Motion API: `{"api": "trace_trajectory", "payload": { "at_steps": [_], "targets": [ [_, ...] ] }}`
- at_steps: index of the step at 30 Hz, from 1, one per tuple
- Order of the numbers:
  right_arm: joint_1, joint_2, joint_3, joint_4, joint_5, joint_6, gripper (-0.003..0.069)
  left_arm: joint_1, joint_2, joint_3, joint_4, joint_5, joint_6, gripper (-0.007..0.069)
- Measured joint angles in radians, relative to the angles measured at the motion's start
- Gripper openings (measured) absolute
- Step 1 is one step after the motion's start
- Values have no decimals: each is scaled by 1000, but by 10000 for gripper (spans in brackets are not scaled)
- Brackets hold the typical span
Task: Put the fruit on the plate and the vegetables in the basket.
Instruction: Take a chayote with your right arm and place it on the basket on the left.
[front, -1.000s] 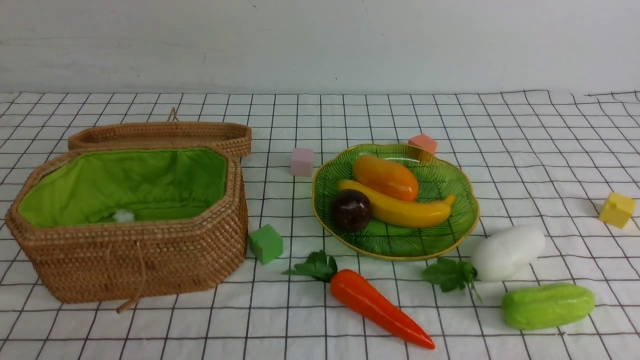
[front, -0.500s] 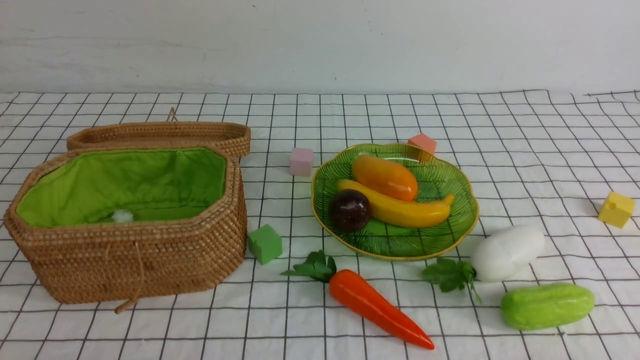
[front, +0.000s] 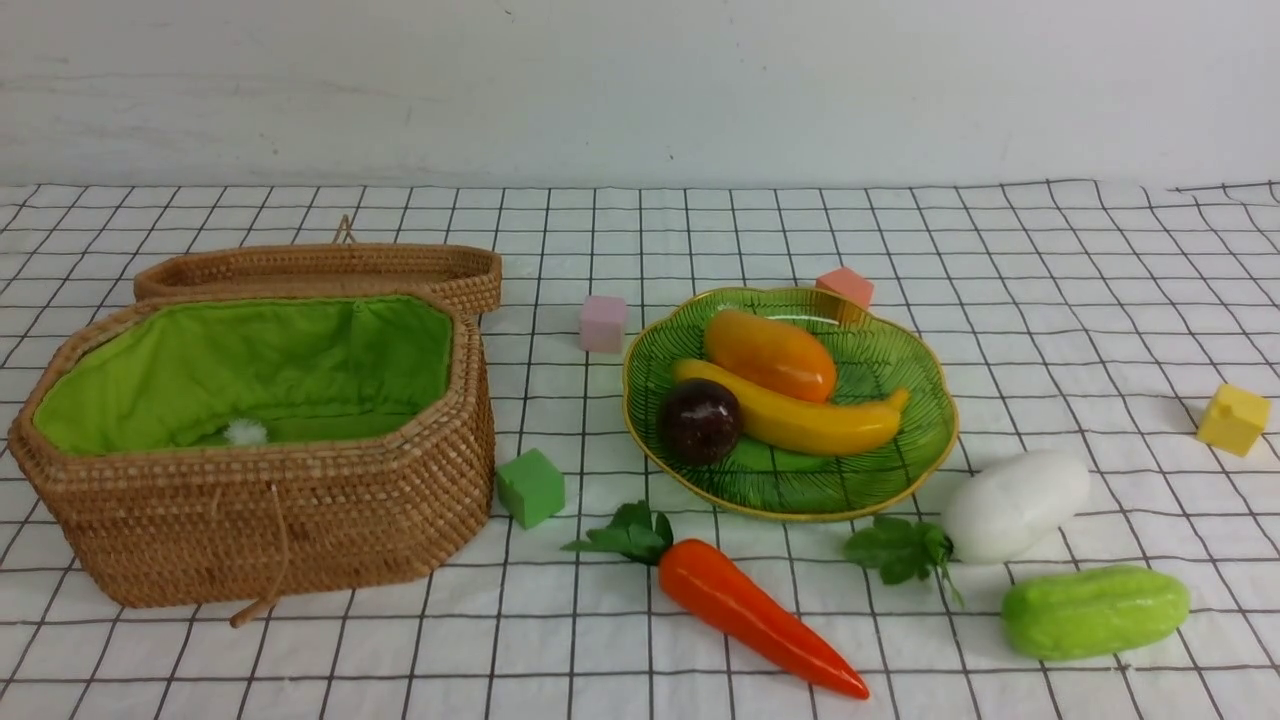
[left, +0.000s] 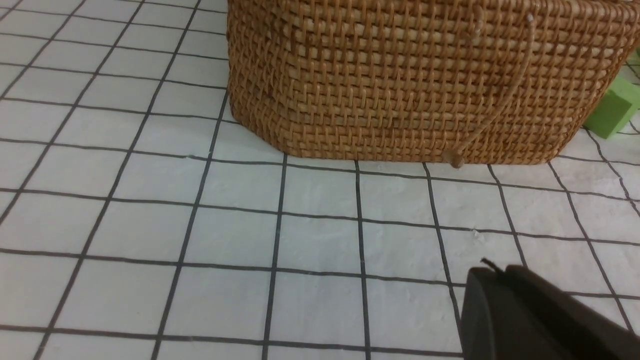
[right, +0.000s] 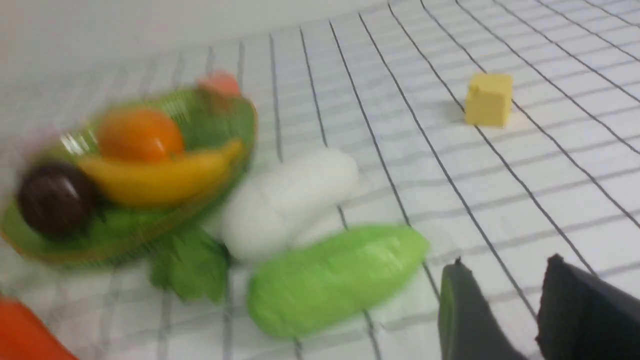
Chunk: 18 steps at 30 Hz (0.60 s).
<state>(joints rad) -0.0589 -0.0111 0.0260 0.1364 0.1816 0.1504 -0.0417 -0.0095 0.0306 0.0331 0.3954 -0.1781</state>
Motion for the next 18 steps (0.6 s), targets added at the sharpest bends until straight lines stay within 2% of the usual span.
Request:
{"api": "trace_trajectory", "payload": {
  "at_steps": [5, 8, 11, 16, 18],
  "targets": [
    [1, 0, 0, 152, -233, 88, 243, 0, 0, 0, -1, 0, 0, 8],
    [1, 0, -1, 182, -356, 109, 243, 0, 0, 0, -1, 0, 0, 13],
    [1, 0, -38, 188, -354, 151, 243, 0, 0, 0, -1, 0, 0, 16],
    [1, 25, -354, 151, -16, 212, 243, 0, 0, 0, -1, 0, 0, 20],
    [2, 116, -549, 129, 178, 214, 243, 0, 0, 0, -1, 0, 0, 23]
  ]
}}
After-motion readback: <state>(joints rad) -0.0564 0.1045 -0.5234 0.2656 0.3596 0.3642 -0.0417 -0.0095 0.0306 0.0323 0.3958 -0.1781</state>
